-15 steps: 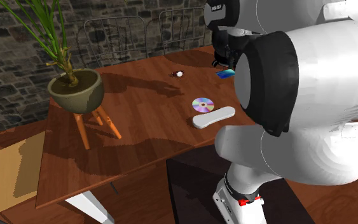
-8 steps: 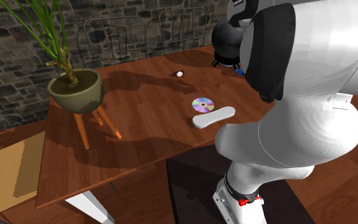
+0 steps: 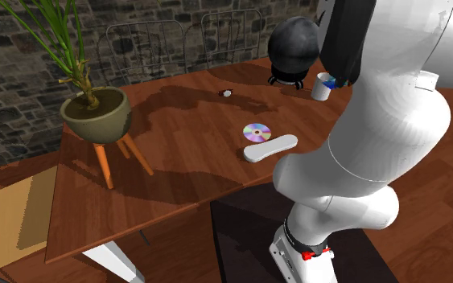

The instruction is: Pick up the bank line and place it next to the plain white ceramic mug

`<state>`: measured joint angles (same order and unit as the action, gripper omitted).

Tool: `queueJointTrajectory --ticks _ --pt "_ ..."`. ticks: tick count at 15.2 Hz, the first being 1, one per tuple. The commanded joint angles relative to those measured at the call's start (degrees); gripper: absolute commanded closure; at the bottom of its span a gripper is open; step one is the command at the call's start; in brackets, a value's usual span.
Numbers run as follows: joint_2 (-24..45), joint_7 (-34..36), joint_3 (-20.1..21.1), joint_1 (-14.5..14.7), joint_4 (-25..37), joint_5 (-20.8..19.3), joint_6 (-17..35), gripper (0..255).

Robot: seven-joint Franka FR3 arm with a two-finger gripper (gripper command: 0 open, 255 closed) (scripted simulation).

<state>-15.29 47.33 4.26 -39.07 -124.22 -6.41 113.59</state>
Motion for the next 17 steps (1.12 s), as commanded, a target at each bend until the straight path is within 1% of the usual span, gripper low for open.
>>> queueJointTrajectory --ticks 1,4,17 --pt "2.84 -2.20 -1.41 -0.98 2.59 -0.39 0.51 255" --pt "7.81 -5.37 -3.31 -2.35 7.82 -0.61 0.60 255" --pt "10.27 -4.11 -3.36 -2.52 0.38 -1.35 10.45 255"
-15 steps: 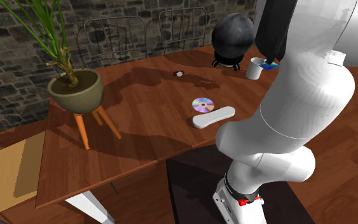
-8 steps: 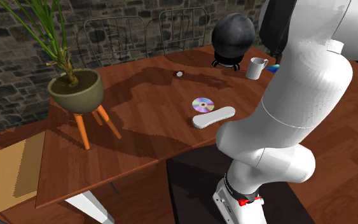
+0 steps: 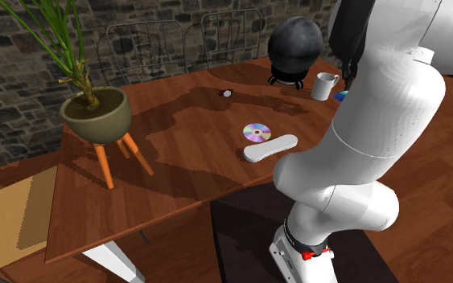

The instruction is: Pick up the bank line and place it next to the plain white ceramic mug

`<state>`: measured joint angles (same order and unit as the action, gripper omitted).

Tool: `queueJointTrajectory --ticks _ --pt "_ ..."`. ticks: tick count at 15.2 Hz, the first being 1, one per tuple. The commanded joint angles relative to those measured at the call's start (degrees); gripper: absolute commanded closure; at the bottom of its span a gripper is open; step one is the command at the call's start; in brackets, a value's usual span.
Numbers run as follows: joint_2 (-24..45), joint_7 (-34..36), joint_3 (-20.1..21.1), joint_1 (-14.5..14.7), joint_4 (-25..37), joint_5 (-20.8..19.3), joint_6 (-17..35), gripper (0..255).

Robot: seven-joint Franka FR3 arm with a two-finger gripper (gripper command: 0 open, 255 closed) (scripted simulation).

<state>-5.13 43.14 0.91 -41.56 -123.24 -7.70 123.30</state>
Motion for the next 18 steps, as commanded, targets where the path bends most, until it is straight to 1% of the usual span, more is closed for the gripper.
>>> queueJointTrajectory --ticks 1,18 --pt "0.38 0.18 -0.02 -0.03 -1.08 -0.14 1.49 255" --pt "6.90 2.42 -0.20 -0.27 -7.49 -1.95 14.31 255"
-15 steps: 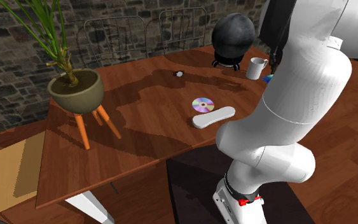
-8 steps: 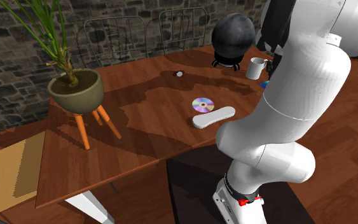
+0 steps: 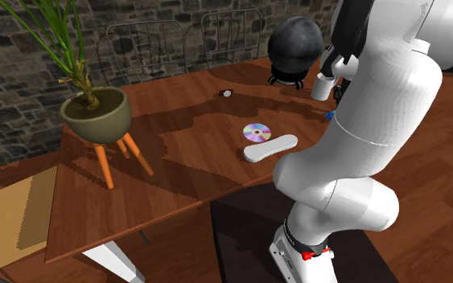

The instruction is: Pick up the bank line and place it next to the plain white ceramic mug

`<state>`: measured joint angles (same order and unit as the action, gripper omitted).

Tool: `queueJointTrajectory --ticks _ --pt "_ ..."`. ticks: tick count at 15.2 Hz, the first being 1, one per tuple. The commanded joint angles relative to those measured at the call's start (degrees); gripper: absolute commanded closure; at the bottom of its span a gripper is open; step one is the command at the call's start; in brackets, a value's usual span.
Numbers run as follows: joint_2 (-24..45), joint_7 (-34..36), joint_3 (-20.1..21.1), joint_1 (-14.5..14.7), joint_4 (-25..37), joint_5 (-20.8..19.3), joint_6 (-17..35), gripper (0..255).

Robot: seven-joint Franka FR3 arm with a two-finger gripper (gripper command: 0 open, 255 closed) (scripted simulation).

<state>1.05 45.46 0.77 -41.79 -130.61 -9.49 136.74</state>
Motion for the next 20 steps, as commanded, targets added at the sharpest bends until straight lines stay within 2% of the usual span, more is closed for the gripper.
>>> queueJointTrajectory --ticks 1,7,8,13,17,20 --pt "0.72 0.10 -0.05 -0.05 -0.13 -0.15 0.88 255" --pt "0.73 0.10 -0.05 -0.05 -0.12 -0.15 0.88 255" --pt "0.73 0.10 -0.05 -0.05 -0.12 -0.15 0.88 0" --pt "0.73 0.10 -0.05 -0.05 -0.12 -0.15 0.88 0" --pt "-4.07 -0.58 0.39 0.38 2.08 0.94 -6.13 0" --pt "-4.07 -0.58 0.38 0.38 2.08 0.94 -6.12 0"
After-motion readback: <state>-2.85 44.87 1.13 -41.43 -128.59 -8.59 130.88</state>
